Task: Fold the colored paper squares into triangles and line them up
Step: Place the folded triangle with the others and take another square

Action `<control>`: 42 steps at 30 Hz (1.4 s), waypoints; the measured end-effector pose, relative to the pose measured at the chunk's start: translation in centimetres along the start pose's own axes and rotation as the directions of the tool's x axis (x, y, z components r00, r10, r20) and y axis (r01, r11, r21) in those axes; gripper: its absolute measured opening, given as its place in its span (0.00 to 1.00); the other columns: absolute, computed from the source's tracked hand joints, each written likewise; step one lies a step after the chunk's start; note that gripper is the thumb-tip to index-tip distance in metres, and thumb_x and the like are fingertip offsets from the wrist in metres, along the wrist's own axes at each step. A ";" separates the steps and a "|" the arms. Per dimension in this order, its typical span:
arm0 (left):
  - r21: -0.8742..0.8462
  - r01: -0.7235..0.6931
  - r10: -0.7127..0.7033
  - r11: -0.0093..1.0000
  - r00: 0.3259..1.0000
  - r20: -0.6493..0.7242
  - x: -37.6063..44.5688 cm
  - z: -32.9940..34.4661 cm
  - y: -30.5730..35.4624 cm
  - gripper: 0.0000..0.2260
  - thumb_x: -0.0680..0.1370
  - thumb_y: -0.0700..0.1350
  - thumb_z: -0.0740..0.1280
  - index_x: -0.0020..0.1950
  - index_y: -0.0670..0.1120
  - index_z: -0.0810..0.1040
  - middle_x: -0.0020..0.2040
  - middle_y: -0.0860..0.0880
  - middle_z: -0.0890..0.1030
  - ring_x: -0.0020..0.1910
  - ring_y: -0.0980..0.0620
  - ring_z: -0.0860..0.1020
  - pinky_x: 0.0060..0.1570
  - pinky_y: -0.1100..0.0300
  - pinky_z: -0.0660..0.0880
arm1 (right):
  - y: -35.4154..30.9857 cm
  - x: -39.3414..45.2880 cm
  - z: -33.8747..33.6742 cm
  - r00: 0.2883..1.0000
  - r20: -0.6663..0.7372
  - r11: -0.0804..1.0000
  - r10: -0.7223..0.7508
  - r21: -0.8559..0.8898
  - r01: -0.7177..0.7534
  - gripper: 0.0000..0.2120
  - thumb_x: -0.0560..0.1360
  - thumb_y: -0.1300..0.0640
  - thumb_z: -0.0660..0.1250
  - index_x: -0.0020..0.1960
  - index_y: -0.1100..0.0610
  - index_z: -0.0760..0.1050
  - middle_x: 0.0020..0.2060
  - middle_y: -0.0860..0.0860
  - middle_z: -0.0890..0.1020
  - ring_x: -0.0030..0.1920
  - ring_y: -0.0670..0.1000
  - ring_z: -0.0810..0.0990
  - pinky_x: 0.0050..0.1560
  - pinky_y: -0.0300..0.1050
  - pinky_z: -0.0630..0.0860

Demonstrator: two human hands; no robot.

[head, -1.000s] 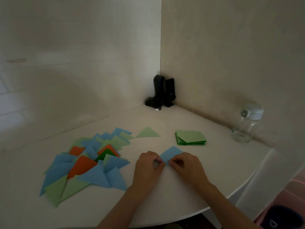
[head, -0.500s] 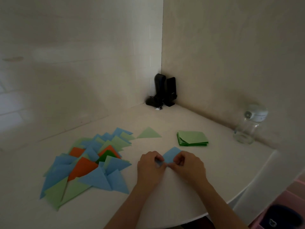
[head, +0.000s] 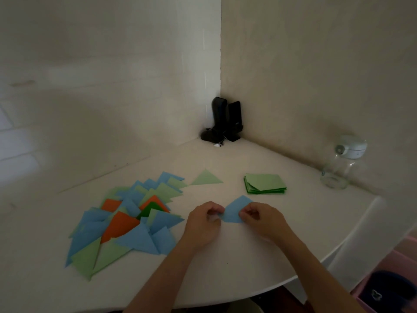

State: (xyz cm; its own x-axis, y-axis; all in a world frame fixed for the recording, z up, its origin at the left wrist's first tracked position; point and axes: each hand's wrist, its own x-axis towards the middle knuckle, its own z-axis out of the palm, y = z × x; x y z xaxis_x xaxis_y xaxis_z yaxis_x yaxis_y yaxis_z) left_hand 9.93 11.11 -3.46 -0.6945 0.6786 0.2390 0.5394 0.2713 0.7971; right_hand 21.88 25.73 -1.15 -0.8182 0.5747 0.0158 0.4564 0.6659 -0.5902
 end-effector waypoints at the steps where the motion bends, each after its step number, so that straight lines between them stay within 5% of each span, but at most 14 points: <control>1: -0.016 -0.003 0.003 1.000 1.000 0.021 -0.1 -0.2 0.0 0.17 0.67 0.30 0.64 0.47 0.51 0.79 0.47 0.59 0.80 0.46 0.63 0.76 0.43 0.74 0.67 | -0.1 -0.1 0.2 1.000 -0.015 1.000 0.001 -0.009 -0.001 0.04 0.74 0.47 0.66 0.46 0.46 0.78 0.42 0.43 0.78 0.42 0.43 0.75 0.42 0.37 0.66; 6: -0.037 0.000 0.000 0.999 1.000 0.004 -1.2 -0.2 0.0 0.22 0.68 0.31 0.63 0.51 0.56 0.75 0.52 0.59 0.76 0.50 0.59 0.74 0.47 0.74 0.68 | -0.9 -0.2 1.2 0.999 -0.027 0.995 -0.018 -0.094 0.016 0.09 0.76 0.45 0.63 0.47 0.49 0.77 0.43 0.45 0.73 0.46 0.48 0.75 0.50 0.45 0.70; 12: 0.242 -0.401 0.415 0.883 0.910 -0.007 -1.3 0.0 -0.1 0.20 0.67 0.37 0.63 0.57 0.49 0.76 0.55 0.52 0.77 0.54 0.55 0.70 0.56 0.68 0.65 | 0.1 -0.3 -0.2 0.988 0.123 0.996 -0.091 -0.012 0.093 0.06 0.78 0.50 0.61 0.46 0.50 0.75 0.45 0.47 0.74 0.50 0.49 0.75 0.54 0.45 0.69; 16: 0.330 -0.449 0.449 0.830 0.890 0.081 -1.4 -0.1 -0.3 0.10 0.72 0.42 0.63 0.51 0.47 0.79 0.51 0.52 0.79 0.50 0.54 0.72 0.50 0.61 0.70 | 0.0 -0.2 -0.2 0.977 0.145 0.982 -0.156 -0.080 0.168 0.05 0.77 0.48 0.63 0.43 0.47 0.73 0.40 0.43 0.71 0.46 0.47 0.73 0.52 0.45 0.69; 22: 0.430 -0.371 0.413 0.823 0.911 -0.003 -2.0 0.4 -0.3 0.08 0.76 0.48 0.61 0.44 0.51 0.80 0.42 0.56 0.78 0.42 0.56 0.72 0.39 0.60 0.71 | 1.0 -1.1 0.9 0.956 -0.086 0.958 -0.282 0.027 0.285 0.04 0.71 0.48 0.69 0.41 0.48 0.78 0.36 0.40 0.77 0.39 0.42 0.76 0.45 0.43 0.73; 25: 0.418 -0.324 0.367 0.848 0.930 -0.024 -2.4 0.3 -0.4 0.07 0.76 0.50 0.62 0.43 0.51 0.79 0.41 0.56 0.77 0.41 0.56 0.72 0.38 0.60 0.72 | 1.5 -1.6 1.2 0.933 -0.050 0.934 -0.356 -0.059 0.353 0.19 0.70 0.36 0.58 0.44 0.47 0.81 0.44 0.39 0.79 0.47 0.42 0.76 0.49 0.48 0.73; 30: 0.323 -0.281 0.321 0.904 0.944 -0.079 -2.3 0.4 -0.8 0.12 0.75 0.56 0.61 0.42 0.49 0.78 0.38 0.53 0.76 0.40 0.56 0.71 0.39 0.64 0.66 | 1.6 -1.6 1.3 0.938 -0.027 0.935 -0.345 -0.103 0.341 0.24 0.66 0.31 0.57 0.48 0.45 0.81 0.49 0.39 0.77 0.52 0.41 0.74 0.54 0.46 0.69; 33: 0.271 -0.231 0.278 0.934 0.948 -0.153 -1.9 0.8 -0.8 0.15 0.72 0.58 0.61 0.40 0.48 0.78 0.36 0.53 0.76 0.38 0.55 0.69 0.38 0.66 0.61 | 1.3 -1.3 1.6 0.948 -0.082 0.950 -0.308 -0.085 0.301 0.21 0.68 0.35 0.59 0.47 0.48 0.81 0.48 0.43 0.77 0.50 0.46 0.76 0.52 0.48 0.70; 39: 0.235 -0.107 0.158 0.966 0.965 -0.210 -1.7 1.1 0.2 0.13 0.69 0.54 0.69 0.51 0.56 0.71 0.34 0.58 0.74 0.40 0.53 0.72 0.43 0.56 0.68 | 0.4 -0.9 2.2 0.971 -0.136 0.979 -0.198 -0.074 0.189 0.14 0.71 0.40 0.65 0.43 0.50 0.79 0.46 0.44 0.74 0.50 0.46 0.75 0.50 0.46 0.68; 42: 0.233 -0.061 0.118 0.971 0.963 -0.242 -1.8 1.4 0.3 0.20 0.68 0.63 0.65 0.55 0.55 0.71 0.34 0.58 0.75 0.40 0.53 0.73 0.43 0.56 0.69 | 0.0 -0.9 2.6 0.977 -0.147 0.985 -0.158 -0.097 0.144 0.11 0.73 0.41 0.66 0.43 0.48 0.78 0.46 0.43 0.72 0.50 0.44 0.74 0.50 0.43 0.64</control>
State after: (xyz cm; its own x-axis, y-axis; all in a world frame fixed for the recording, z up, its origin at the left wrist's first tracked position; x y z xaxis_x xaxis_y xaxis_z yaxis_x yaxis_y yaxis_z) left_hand 11.99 10.97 -4.46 -0.7201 0.5208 0.4585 0.6767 0.3812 0.6298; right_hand 21.75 24.02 -3.26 -0.8197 0.5260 0.2268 0.3650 0.7848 -0.5009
